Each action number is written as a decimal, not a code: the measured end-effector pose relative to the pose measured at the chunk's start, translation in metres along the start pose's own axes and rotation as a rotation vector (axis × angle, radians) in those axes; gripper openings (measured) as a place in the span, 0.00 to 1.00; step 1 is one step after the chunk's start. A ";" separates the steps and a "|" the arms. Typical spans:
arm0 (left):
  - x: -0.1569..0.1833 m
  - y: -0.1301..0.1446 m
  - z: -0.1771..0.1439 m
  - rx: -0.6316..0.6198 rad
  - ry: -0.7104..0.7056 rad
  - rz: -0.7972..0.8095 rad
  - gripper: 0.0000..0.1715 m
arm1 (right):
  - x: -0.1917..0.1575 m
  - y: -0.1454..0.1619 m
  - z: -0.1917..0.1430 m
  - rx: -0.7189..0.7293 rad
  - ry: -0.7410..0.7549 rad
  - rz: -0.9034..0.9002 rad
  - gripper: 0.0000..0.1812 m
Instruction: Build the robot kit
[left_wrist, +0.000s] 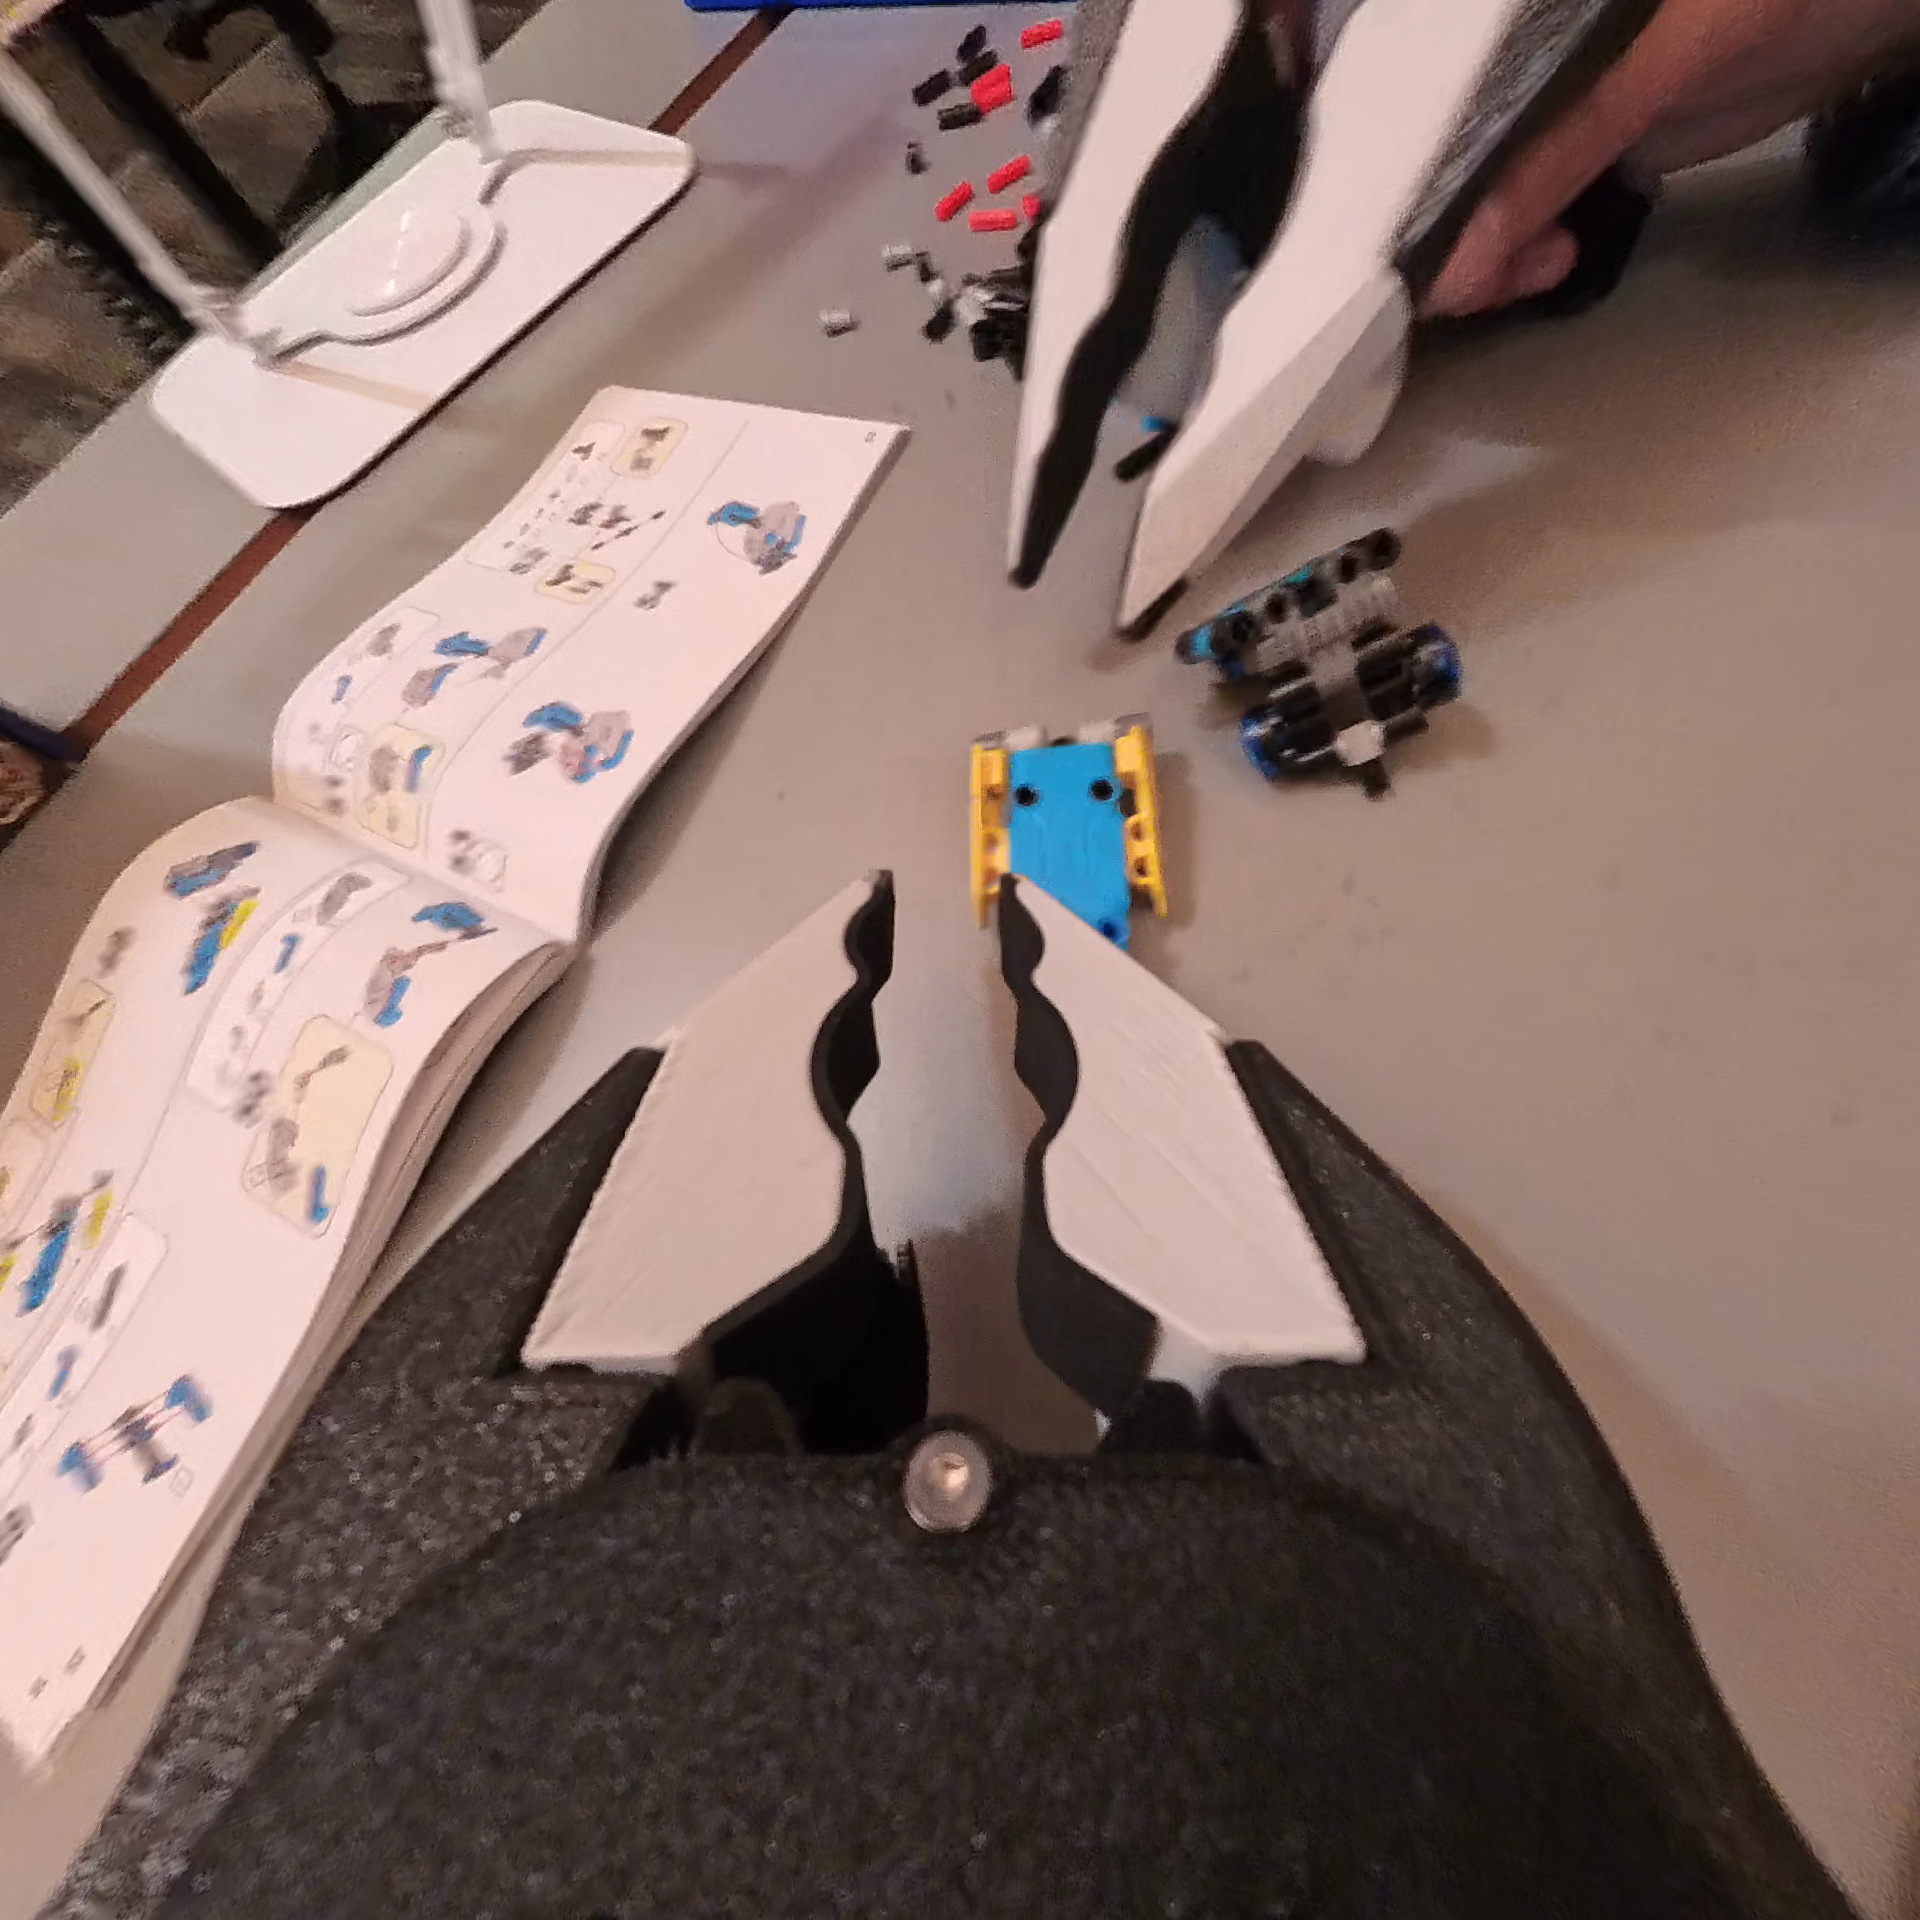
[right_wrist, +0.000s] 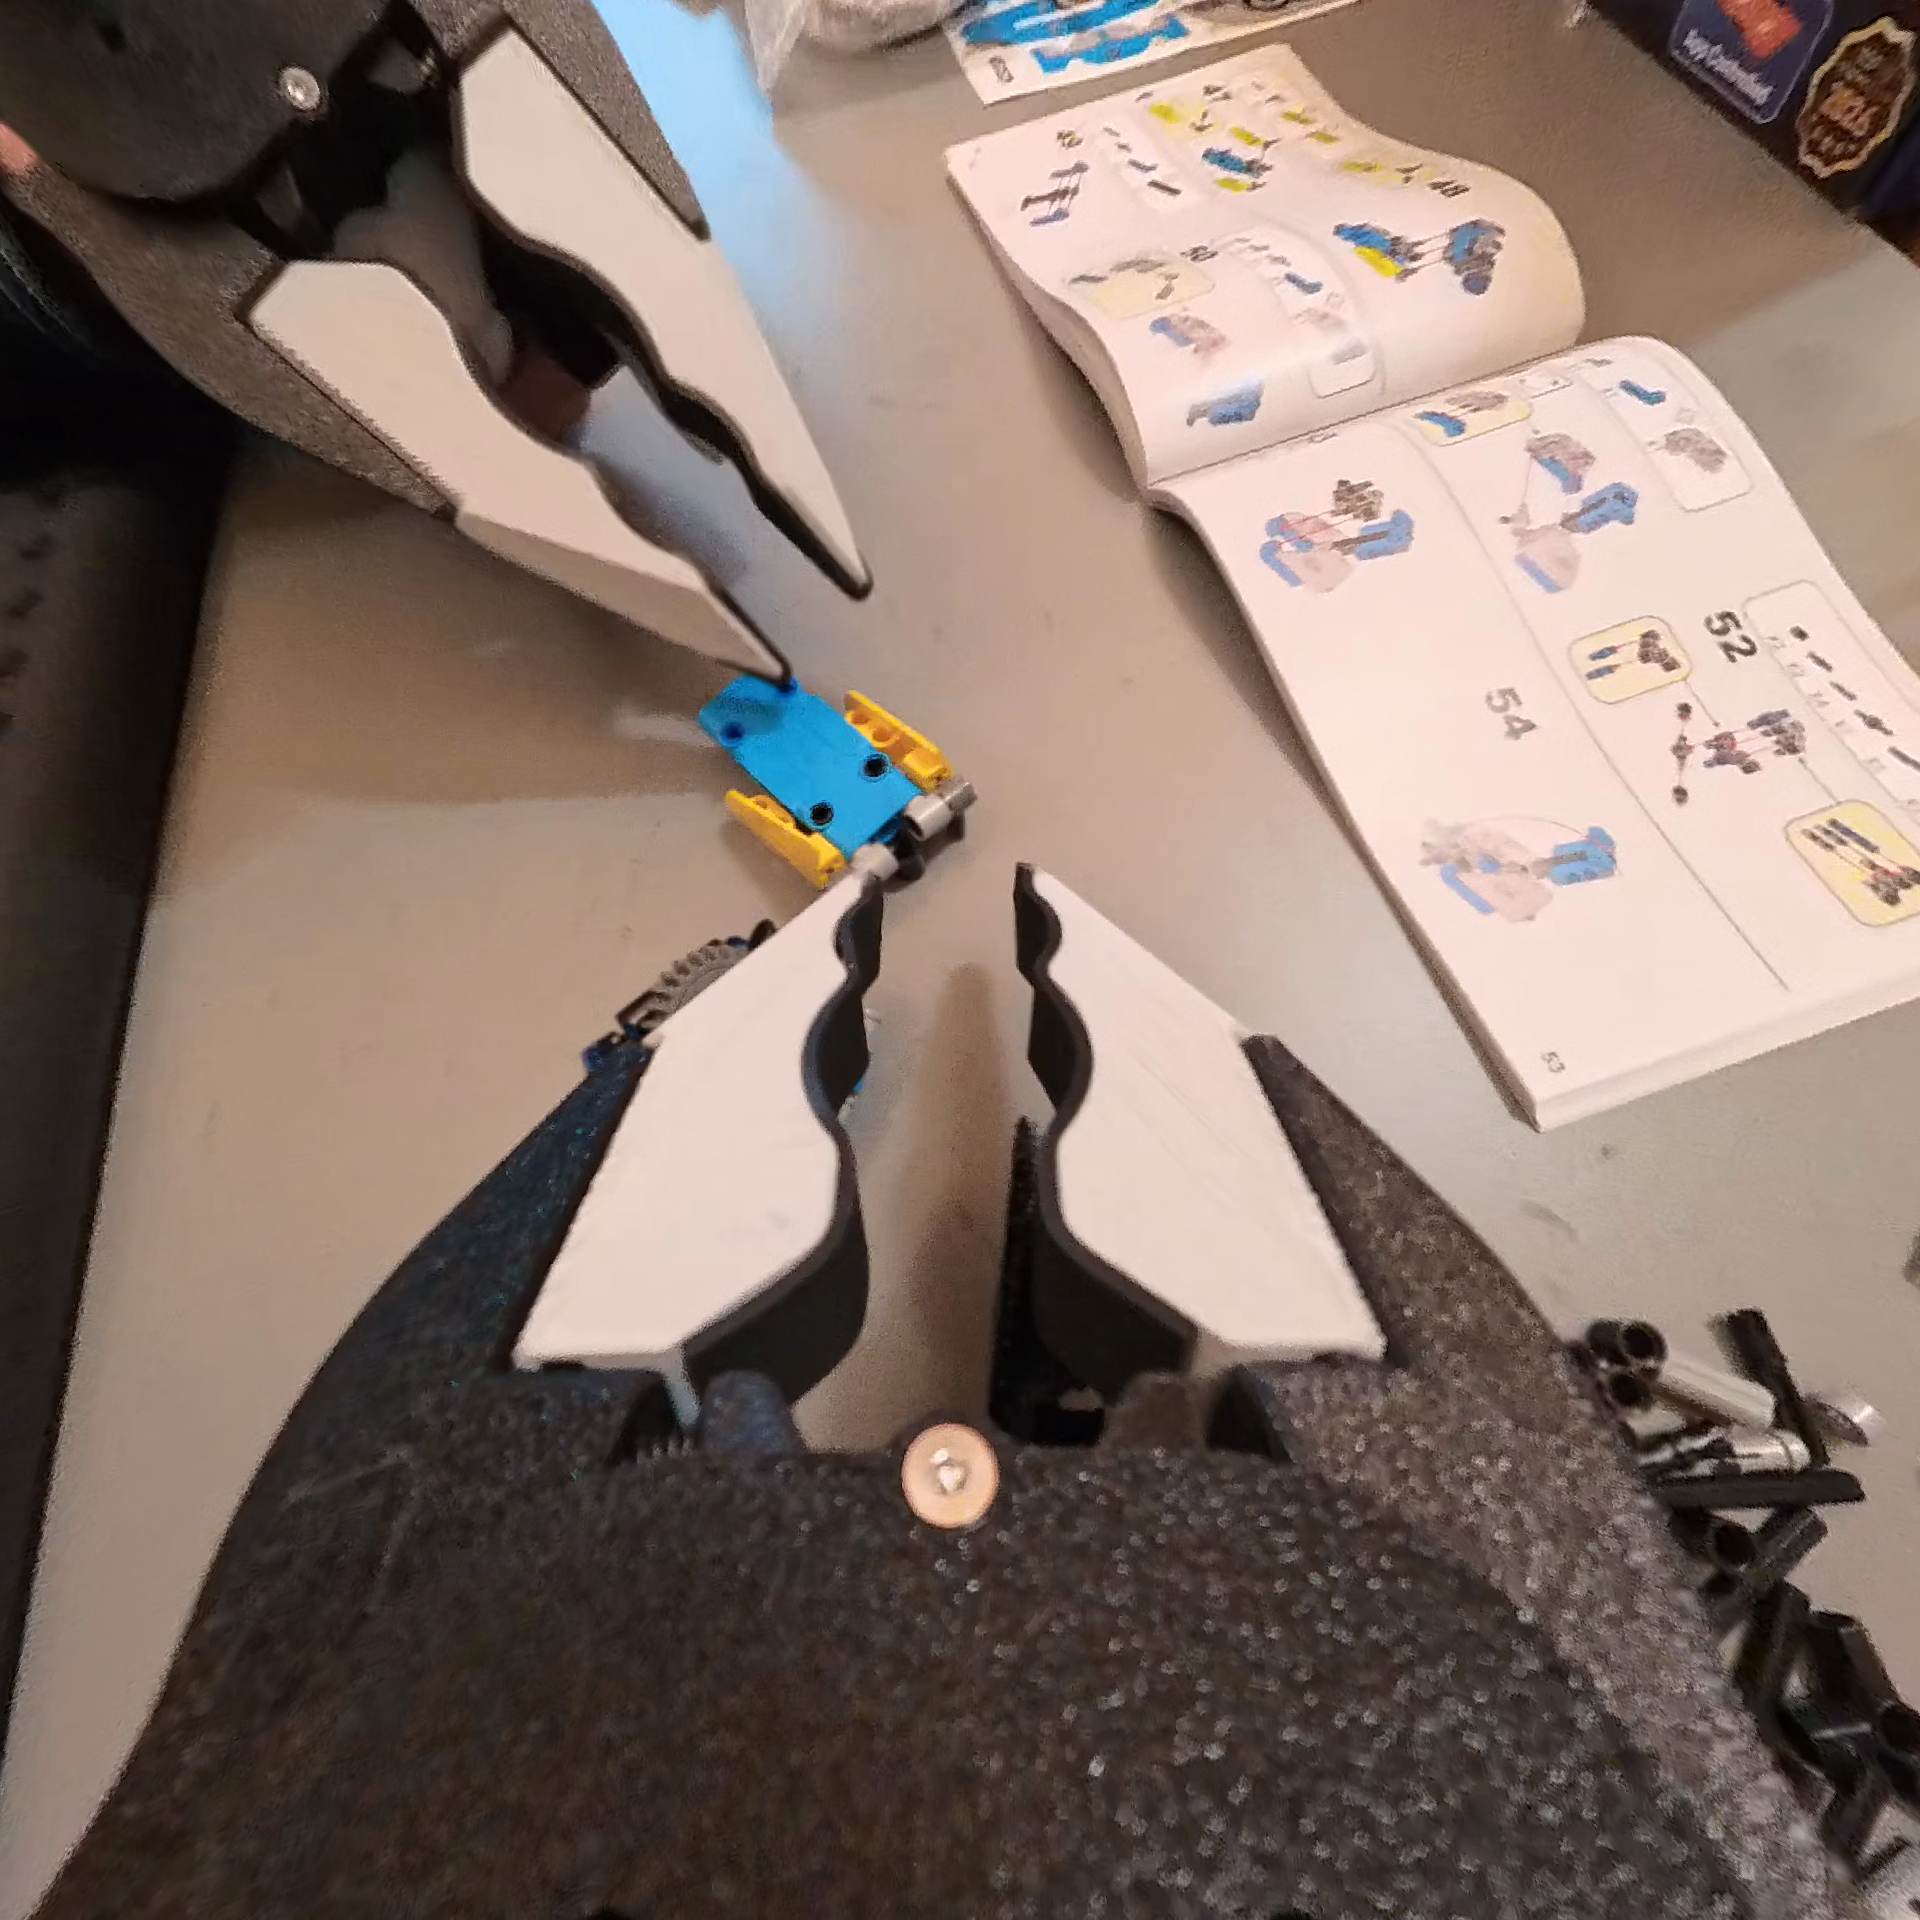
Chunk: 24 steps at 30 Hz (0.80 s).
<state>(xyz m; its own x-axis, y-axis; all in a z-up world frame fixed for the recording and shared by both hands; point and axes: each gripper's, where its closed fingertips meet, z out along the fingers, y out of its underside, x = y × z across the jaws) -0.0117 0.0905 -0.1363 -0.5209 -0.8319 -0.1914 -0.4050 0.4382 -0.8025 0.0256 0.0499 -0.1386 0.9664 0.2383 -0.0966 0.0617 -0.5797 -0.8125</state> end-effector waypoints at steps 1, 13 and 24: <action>0.008 0.001 0.002 -0.006 0.044 -0.012 0.13 | -0.001 0.000 0.002 -0.011 0.005 -0.010 0.14; 0.021 0.005 0.026 -0.096 0.106 0.038 0.29 | 0.000 -0.004 -0.001 0.005 0.001 0.037 0.12; -0.002 -0.081 -0.039 0.371 -0.484 0.526 0.24 | -0.022 -0.060 -0.033 0.327 -0.234 0.289 0.18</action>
<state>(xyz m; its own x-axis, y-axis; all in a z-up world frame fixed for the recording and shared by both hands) -0.0067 0.0701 -0.0485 -0.1561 -0.6403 -0.7521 0.1234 0.7428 -0.6580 0.0087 0.0534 -0.0685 0.8483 0.2941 -0.4403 -0.3182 -0.3814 -0.8679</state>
